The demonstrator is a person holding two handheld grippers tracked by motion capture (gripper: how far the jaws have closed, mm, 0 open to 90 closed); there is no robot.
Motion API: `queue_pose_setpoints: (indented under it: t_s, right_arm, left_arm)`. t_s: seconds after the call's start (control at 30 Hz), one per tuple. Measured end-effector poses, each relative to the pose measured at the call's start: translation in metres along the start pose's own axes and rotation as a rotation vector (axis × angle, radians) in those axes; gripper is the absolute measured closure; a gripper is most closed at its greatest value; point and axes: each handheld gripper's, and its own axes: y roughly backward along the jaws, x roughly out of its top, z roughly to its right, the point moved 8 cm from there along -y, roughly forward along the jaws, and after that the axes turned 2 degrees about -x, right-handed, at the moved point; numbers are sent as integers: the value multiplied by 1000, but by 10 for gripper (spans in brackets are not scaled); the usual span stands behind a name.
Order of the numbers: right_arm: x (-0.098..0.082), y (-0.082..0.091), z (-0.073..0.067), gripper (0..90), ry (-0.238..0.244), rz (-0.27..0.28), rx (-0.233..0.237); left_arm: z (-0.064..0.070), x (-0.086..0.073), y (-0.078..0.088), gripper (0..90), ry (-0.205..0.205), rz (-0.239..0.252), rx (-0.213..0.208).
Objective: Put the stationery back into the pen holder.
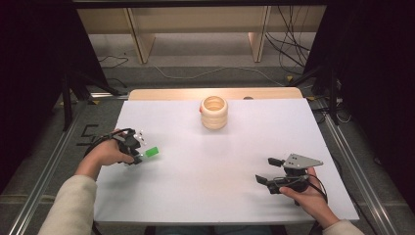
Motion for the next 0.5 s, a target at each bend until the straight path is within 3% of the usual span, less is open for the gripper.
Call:
queue_pose_setpoints:
  t_s: [0.27, 0.5]
  right_arm:
    - [0, 0, -1, 171, -3, -1, 0]
    - [0, -1, -1, 171, -5, 1, 1]
  left_arm:
    - [2, 6, 2, 664, 10, 51, 24]
    - [2, 10, 2, 664, 43, 96, 53]
